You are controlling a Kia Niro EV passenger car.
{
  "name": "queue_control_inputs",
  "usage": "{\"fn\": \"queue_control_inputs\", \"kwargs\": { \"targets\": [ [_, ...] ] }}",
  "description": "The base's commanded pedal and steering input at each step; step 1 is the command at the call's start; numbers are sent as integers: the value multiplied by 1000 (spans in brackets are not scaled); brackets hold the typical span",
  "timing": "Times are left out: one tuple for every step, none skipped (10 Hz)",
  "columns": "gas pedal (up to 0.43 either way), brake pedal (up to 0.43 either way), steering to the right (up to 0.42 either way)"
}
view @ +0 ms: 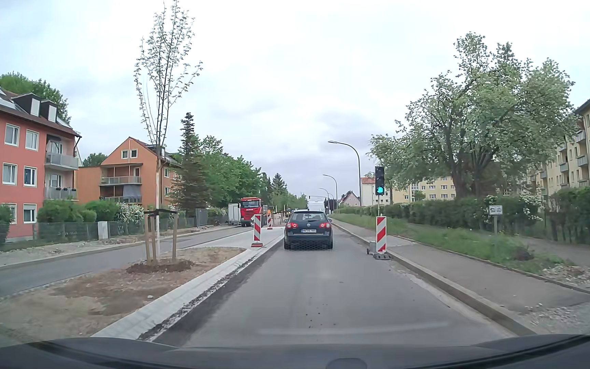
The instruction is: Follow the waypoints while adhering to traffic rules and regulations
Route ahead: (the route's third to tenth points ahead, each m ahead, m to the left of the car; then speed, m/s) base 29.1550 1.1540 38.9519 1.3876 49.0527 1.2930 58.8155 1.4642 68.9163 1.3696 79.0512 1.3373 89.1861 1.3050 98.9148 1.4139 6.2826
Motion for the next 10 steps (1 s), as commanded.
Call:
{"fn": "queue_control_inputs", "kwargs": {
  "targets": [
    [39, 0, -4],
    [39, 0, -4],
    [39, 0, -5],
    [47, 0, -6],
    [47, 0, -5],
    [47, 0, -4],
    [47, 0, -3],
    [47, 0, -3],
    [47, 0, -3],
    [47, 0, -3]
  ]
}}
